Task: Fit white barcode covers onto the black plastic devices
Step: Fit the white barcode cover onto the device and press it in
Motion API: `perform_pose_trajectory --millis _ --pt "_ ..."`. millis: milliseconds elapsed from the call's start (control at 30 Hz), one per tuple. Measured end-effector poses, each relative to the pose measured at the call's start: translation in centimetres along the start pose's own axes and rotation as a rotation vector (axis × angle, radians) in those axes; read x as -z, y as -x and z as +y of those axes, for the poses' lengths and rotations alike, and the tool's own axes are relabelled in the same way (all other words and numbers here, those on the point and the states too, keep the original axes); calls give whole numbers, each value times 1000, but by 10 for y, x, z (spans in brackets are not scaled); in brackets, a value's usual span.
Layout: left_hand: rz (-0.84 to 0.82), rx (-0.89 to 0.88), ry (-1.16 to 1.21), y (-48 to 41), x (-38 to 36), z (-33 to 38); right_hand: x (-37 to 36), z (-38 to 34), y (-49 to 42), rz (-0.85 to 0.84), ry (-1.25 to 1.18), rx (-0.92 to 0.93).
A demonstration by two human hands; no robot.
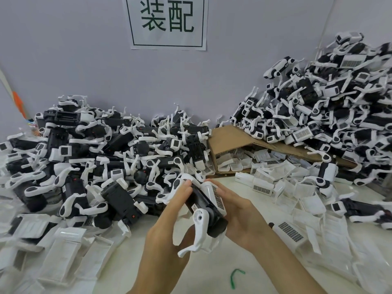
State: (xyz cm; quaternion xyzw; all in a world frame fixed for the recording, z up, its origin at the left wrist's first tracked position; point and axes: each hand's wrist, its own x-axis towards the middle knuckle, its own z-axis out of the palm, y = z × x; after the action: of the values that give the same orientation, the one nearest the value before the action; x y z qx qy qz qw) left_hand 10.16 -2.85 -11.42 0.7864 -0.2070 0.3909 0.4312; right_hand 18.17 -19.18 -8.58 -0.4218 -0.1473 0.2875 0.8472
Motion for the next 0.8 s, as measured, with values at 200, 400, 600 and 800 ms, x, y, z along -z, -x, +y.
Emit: perform_pose_trajectory --millis 200,400,600,800 --pt "12 31 41 1 1 -6 -9 -2 4 -46 195 -16" --pt "-18 -38 -58 3 2 -6 -9 3 1 -2 129 -20" --pt "-56 -45 -259 1 -1 -5 -4 -2 -3 15 -45 -92" --pt "-115 -42 -196 3 -5 -4 -8 11 -3 -25 -19 -155"
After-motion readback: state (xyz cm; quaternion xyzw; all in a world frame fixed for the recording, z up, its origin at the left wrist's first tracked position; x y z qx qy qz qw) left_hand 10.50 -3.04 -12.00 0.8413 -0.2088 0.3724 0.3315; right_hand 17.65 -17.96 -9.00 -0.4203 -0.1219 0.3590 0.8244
